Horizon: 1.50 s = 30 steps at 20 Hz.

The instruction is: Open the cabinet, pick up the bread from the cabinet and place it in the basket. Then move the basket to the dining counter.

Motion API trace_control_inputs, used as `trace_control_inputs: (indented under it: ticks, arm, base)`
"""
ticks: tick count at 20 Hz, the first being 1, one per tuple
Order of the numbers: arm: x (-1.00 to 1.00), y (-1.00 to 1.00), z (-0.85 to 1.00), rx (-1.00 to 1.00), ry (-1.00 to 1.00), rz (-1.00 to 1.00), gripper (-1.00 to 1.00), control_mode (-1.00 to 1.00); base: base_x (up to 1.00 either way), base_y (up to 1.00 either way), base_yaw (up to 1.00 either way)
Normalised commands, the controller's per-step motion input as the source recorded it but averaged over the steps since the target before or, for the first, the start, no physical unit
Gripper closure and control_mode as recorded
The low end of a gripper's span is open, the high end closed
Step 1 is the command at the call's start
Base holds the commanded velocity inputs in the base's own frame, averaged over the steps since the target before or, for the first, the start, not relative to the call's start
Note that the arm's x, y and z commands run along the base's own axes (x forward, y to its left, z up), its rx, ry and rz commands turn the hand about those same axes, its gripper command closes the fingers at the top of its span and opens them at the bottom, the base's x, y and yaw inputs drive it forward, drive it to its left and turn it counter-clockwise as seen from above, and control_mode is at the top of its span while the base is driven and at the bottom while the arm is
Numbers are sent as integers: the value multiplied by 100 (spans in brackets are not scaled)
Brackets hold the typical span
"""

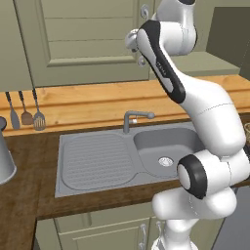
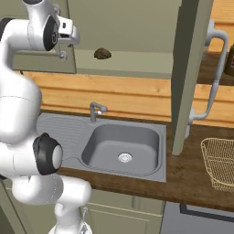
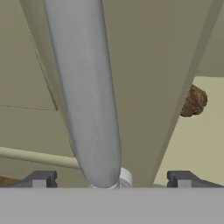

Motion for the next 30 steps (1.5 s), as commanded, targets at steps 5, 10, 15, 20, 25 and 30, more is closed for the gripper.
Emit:
trace_control_inputs:
  ticks: [5,10,15,20,25,30]
  arm:
    - [22,0,-24,0,0,-2,100,-100]
    - [-2,39,-32,0,0,-1,100,-100]
    - [-68,90,-9,2,0,0,100,-100]
    - [-100,100,0,6,0,0,100,-100]
    - [-100,100,0,8,0,0,100,-100]
    - [-100,50,0,18,0,0,-100,-100]
  base:
    - [0,0,0]
    - [0,0,0]
    - [0,0,0]
    - [0,0,0]
    - [0,0,0]
    - [0,0,0]
